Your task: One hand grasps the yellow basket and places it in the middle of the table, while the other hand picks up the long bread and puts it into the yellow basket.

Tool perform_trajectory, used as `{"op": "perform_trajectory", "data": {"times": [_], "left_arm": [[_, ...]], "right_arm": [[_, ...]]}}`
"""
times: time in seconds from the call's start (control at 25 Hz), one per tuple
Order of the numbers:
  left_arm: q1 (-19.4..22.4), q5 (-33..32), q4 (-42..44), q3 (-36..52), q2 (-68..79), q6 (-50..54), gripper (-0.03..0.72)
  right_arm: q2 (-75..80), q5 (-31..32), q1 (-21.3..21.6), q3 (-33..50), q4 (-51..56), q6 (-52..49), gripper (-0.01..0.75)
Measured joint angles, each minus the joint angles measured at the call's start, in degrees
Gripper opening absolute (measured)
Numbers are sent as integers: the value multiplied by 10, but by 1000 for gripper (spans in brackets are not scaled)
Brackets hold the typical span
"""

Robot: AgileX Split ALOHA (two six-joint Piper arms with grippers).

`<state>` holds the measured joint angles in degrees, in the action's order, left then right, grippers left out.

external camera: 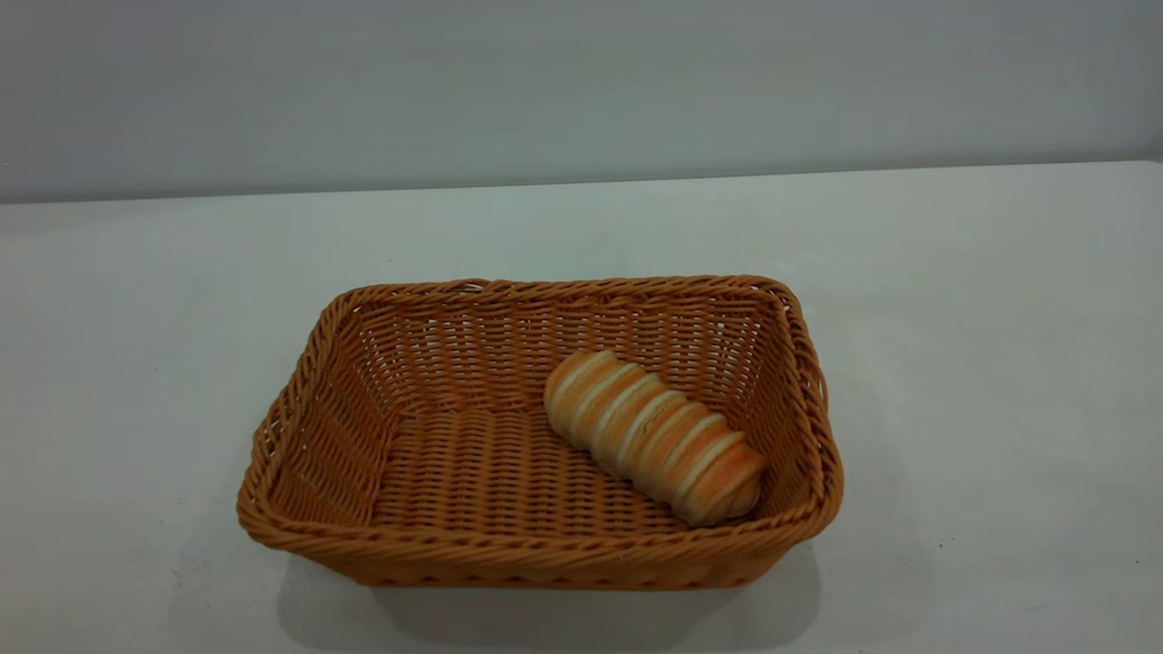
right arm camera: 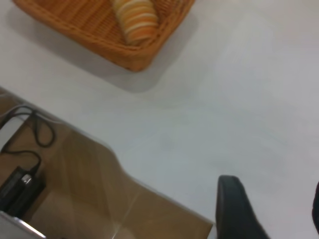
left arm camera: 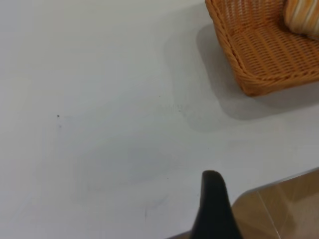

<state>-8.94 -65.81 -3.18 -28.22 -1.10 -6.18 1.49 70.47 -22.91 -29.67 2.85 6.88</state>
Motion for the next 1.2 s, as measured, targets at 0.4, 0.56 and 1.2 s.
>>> {"op": "perform_trajectory", "data": {"times": [0.4,0.56,1.2], "left_arm": [[0,3,0,2,0,1,584],[0,4,0,2,0,1,584],[0,4,-7,2,0,1,584]], "right_arm": [[0,-50,0,24,-28,-15,414],[0,-52,0,24,-28,-15,414],[0,-53,0,26,-21,-18,414]]}}
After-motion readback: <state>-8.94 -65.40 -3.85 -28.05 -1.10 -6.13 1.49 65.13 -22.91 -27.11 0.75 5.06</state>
